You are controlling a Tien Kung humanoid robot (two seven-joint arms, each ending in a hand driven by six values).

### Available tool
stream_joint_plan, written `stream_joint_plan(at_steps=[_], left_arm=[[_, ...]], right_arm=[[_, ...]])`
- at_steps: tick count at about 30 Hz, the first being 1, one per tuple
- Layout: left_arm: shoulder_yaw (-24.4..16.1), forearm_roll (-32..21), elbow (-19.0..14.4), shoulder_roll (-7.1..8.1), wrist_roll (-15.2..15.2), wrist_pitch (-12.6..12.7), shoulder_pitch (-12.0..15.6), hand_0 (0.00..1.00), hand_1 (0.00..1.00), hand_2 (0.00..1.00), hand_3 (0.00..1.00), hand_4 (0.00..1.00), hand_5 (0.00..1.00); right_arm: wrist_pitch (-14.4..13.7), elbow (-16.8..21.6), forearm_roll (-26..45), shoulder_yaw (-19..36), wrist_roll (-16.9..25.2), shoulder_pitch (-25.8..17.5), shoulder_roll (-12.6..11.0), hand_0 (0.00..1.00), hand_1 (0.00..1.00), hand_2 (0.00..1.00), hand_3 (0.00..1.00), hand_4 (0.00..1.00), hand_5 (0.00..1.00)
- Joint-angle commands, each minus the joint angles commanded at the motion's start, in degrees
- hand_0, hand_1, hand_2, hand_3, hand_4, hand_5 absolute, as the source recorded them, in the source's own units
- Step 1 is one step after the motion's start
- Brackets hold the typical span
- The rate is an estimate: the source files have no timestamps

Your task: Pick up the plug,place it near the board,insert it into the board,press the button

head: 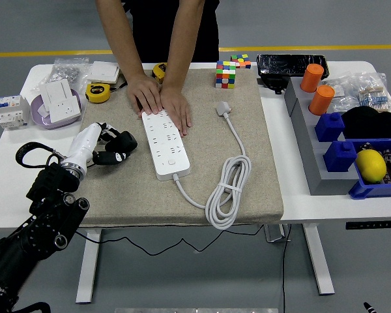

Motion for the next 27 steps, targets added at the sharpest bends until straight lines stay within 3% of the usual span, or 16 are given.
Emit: stream_joint_plan(at_steps=[1,12,22,27], left_arm=[[0.0,0.1,0.0,0.0,0.0,0.0,0.0,0.586,0.538,0.446,0.482,0.62,0.039],[2.3,-0.9,-2.4,0.51,0.7,-1.2,-1.2,0.588,0.535,0.443,0.462,0.587,0.013],[13.0,-3.1,-3.9,6.02,1.2,-2.2,-7.6,0.58,0.541,0.439,0.454,0.557,0.005],[19.1,-3.5,-3.9,7.68,1.3,-2.6,-10.3,0.574,0.545,0.441,0.456,0.556,0.003]], right_arm=[[0.0,0.0,0.0,0.0,0.0,0.0,0.0,0.909,0.794,0.774,0.793,0.998,0.998],[0.0,0.0,0.0,0.2,0.0,0.1,0.0,0.909,0.794,0.774,0.793,0.998,0.998],[-0.1,0.0,0.0,0.2,-0.1,0.2,-0.1,0.908,0.794,0.774,0.792,0.998,0.998],[0.0,0.0,-0.1,0.2,-0.1,0.3,-0.2,0.908,0.794,0.774,0.792,0.998,0.998]])
